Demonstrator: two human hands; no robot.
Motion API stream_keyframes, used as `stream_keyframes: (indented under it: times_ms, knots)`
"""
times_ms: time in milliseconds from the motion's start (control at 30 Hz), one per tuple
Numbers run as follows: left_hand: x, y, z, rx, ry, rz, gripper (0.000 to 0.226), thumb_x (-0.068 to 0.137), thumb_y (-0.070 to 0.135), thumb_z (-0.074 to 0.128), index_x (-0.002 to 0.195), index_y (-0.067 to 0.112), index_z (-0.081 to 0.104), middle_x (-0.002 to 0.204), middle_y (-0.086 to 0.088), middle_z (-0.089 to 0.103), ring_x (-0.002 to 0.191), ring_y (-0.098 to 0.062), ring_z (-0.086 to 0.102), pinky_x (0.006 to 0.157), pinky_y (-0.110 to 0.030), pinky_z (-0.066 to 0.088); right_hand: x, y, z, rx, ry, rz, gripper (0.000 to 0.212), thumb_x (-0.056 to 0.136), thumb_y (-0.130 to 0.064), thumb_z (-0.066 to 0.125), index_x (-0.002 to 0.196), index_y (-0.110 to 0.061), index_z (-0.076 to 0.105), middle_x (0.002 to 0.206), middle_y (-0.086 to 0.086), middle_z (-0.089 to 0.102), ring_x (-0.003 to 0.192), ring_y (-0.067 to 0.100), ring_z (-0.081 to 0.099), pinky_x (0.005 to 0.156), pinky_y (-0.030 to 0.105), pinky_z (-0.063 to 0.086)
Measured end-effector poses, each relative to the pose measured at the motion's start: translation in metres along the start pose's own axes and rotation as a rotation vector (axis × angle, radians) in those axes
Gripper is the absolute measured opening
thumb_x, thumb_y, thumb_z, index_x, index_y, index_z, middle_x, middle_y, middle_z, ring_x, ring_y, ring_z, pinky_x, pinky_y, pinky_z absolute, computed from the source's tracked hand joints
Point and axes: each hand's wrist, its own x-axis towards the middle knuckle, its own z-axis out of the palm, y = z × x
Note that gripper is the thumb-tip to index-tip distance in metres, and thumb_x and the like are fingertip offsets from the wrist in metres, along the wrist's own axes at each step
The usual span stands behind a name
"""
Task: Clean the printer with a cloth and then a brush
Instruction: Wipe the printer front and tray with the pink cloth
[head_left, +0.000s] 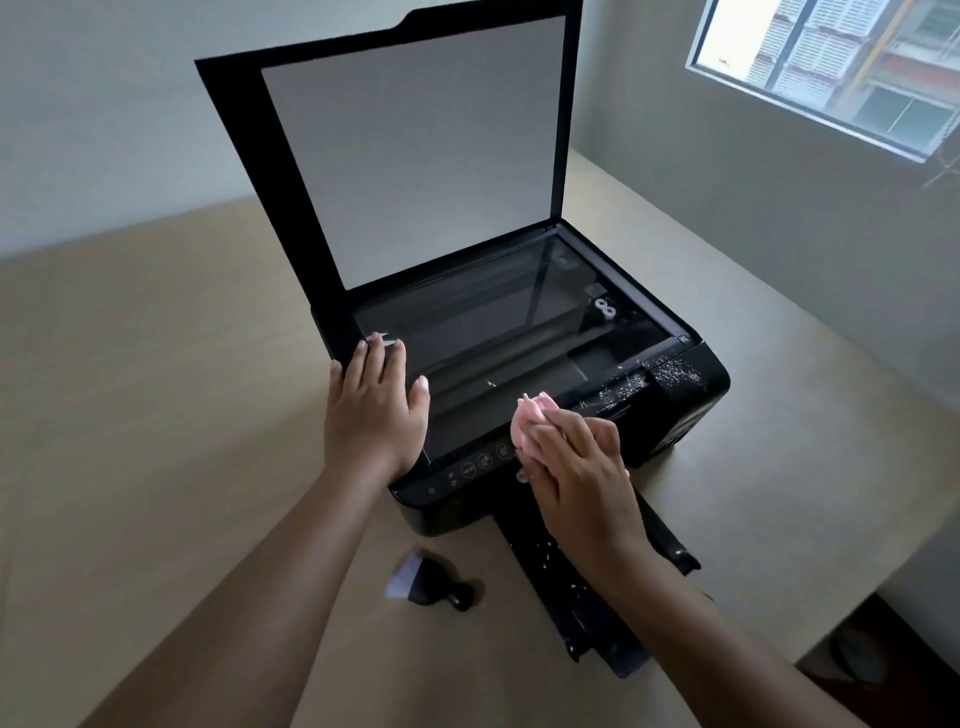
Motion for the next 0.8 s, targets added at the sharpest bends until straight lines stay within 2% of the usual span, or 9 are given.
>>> stream_keyframes:
  times_ms: [67,133,233,367,500,667,733,800]
  knots:
    - [0.0,0.0,0.001,0.0,0.0,0.0,0.059,0.102,0.042,0.026,0.155,0.018,0.018,0.164,-0.004,0.01,0.15,-0.018,0.003,0.12,-0.039,-0.004,0.003,0.006,-0.001,0.063,0.001,-0.047,0.027,0.094,-0.027,0.048,0.118,-0.022,0.058,0.125,-0.006,0.056,0.102,0.02,0.046,0.066,0.042,0.054]
    - [0.001,0.0,0.001,-0.004,-0.003,-0.003,0.059,0.101,0.043,0.025,0.155,0.019,0.018,0.164,-0.003,0.01,0.15,-0.018,0.003,0.12,-0.039,-0.004,0.009,0.007,-0.001,0.081,0.036,-0.041,0.027,0.094,-0.025,0.043,0.113,-0.016,0.061,0.118,-0.003,0.059,0.097,0.022,0.047,0.07,0.04,0.053]
    - [0.002,-0.001,0.001,-0.007,0.005,-0.006,0.059,0.101,0.043,0.026,0.154,0.019,0.019,0.164,-0.003,0.011,0.15,-0.017,0.003,0.12,-0.039,-0.004,0.01,0.002,-0.001,0.082,0.036,-0.011,0.028,0.094,-0.025,0.046,0.116,-0.022,0.062,0.122,-0.008,0.059,0.1,0.019,0.047,0.069,0.038,0.054]
    - [0.001,0.0,0.002,-0.002,0.006,-0.008,0.059,0.101,0.043,0.027,0.154,0.019,0.02,0.164,-0.003,0.012,0.15,-0.018,0.005,0.121,-0.039,-0.002,0.014,0.005,-0.007,0.163,-0.076,-0.159,0.025,0.094,-0.022,0.052,0.114,-0.027,0.064,0.116,-0.013,0.062,0.096,0.015,0.05,0.071,0.038,0.054]
    - [0.002,0.001,0.002,-0.005,0.006,-0.003,0.059,0.101,0.043,0.026,0.154,0.019,0.02,0.164,-0.003,0.011,0.15,-0.018,0.004,0.121,-0.039,-0.003,0.023,0.006,-0.01,0.103,0.007,-0.052,0.023,0.095,-0.025,0.052,0.115,-0.026,0.064,0.112,-0.014,0.062,0.091,0.015,0.048,0.066,0.038,0.054]
    - [0.001,-0.001,0.002,0.002,0.0,-0.002,0.059,0.101,0.043,0.026,0.154,0.019,0.02,0.164,-0.003,0.011,0.15,-0.018,0.004,0.12,-0.04,-0.003,0.011,-0.024,-0.004,0.141,-0.186,-0.241,0.023,0.097,-0.035,0.051,0.117,-0.038,0.062,0.115,-0.024,0.061,0.091,0.01,0.048,0.065,0.03,0.052]
    - [0.0,-0.001,0.001,0.004,0.002,-0.001,0.059,0.101,0.043,0.026,0.154,0.019,0.02,0.164,-0.004,0.011,0.15,-0.018,0.004,0.121,-0.04,-0.003,0.01,-0.016,-0.004,0.072,-0.108,-0.164,0.024,0.098,-0.035,0.048,0.12,-0.039,0.059,0.122,-0.026,0.058,0.093,0.01,0.05,0.065,0.032,0.053]
    - [0.001,-0.001,0.001,0.006,0.008,0.0,0.059,0.101,0.044,0.026,0.154,0.019,0.02,0.164,-0.004,0.012,0.15,-0.019,0.005,0.121,-0.04,-0.002,0.006,-0.012,0.0,0.074,-0.008,0.001,0.028,0.101,-0.036,0.042,0.125,-0.039,0.056,0.132,-0.026,0.053,0.101,0.01,0.055,0.071,0.033,0.056]
